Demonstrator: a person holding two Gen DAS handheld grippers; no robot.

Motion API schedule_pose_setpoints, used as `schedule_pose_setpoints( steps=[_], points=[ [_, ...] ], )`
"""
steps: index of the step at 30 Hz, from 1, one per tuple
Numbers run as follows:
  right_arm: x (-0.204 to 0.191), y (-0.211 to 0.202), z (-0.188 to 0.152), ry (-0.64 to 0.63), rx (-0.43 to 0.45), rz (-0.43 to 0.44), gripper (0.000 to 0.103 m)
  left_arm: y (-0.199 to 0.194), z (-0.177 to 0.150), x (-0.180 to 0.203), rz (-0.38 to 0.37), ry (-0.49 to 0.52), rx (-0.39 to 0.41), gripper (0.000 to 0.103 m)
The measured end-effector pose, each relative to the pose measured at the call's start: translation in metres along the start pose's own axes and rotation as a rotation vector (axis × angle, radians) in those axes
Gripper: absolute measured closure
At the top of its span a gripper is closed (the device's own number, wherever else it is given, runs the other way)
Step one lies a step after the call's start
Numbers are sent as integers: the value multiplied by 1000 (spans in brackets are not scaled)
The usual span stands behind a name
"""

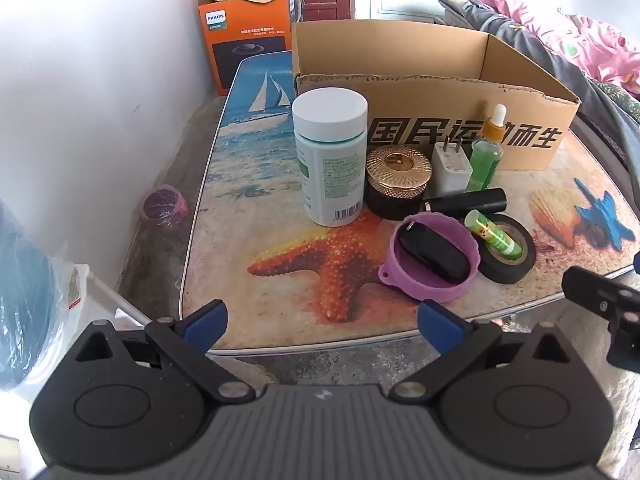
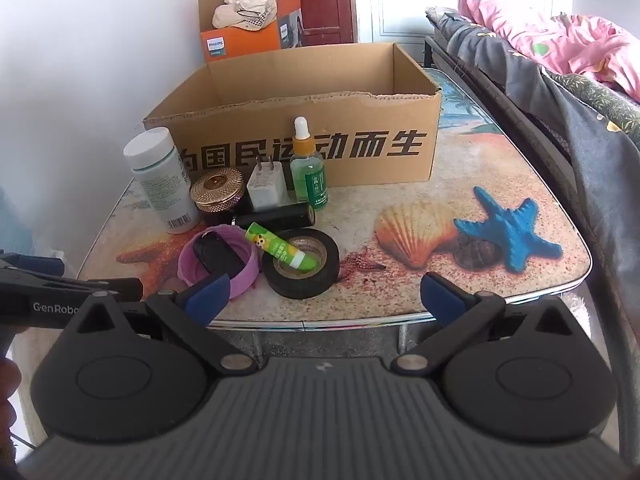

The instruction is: Organize rigid objects

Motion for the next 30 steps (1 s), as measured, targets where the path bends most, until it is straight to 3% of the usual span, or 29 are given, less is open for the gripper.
schedule_pose_setpoints(
  steps=[30],
  points=[
    [-15,-1,8,-61,-5,-18,1,2,-4,-10,0,-32,-19,1]
  ],
)
Point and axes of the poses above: each gripper's, at about its wrist camera, not at the fingertips, and y roughly the way its jaws point, x to its right, z to its top, the point moved 2 cm from there along y, roughly the way its jaws point, and after that the axes turned 3 degrees about z, right-handed, at the moved point
